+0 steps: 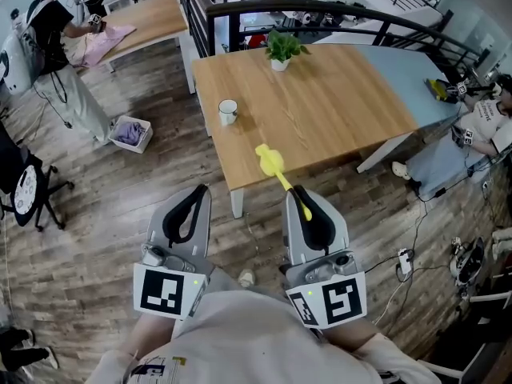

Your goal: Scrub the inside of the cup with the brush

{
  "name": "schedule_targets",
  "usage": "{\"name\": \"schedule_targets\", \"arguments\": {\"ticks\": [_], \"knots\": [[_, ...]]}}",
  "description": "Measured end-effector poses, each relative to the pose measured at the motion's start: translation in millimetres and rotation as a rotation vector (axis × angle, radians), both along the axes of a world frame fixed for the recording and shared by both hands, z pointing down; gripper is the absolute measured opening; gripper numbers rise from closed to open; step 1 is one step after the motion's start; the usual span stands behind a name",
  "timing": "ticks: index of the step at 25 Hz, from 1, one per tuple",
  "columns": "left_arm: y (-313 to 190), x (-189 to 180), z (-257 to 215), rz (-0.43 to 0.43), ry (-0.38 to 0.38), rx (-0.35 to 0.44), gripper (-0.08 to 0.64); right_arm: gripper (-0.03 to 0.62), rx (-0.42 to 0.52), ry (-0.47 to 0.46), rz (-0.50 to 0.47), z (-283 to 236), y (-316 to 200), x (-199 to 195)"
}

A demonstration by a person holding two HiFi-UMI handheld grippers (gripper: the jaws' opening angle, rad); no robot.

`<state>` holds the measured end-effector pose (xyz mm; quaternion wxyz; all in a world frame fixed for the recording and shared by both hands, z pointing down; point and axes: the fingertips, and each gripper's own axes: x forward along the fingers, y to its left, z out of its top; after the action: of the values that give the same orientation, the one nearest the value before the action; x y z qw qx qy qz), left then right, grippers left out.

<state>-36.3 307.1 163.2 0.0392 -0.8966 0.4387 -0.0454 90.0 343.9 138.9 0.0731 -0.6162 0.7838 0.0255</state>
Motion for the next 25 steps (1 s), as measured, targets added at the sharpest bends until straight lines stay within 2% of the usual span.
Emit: {"name": "schedule_targets", "arguments": {"ticks": [4, 7, 11, 15, 25], "knots": [[-1.0, 11.3, 0.6, -0.001, -0.023, -0.009, 0.002, 0.035, -0.003, -0.003, -0.011, -1.2, -2.7, 8.8], [-2.9, 17.0, -1.7, -0.003, -0.033, 0.016, 0.002, 0.035, -0.003, 0.000, -0.023, -1.4, -4.3, 11.9], [-4.3, 24.2, 6.6, 0.000, -0.053, 0.000, 0.002, 0.035, 0.001, -0.001, -0.039, -0.6, -9.5, 16.1], [-11.5, 29.0, 13.9, -0.007, -0.052, -0.033, 0.002, 0.035, 0.000, -0.008, -0.050, 3.8, -19.9, 21.2], [-48.5, 26.9, 29.0, -0.001, -0.045, -0.044, 0.002, 0.035, -0.025, 0.016, -0.047, 16.8, -52.2, 18.1]]}}
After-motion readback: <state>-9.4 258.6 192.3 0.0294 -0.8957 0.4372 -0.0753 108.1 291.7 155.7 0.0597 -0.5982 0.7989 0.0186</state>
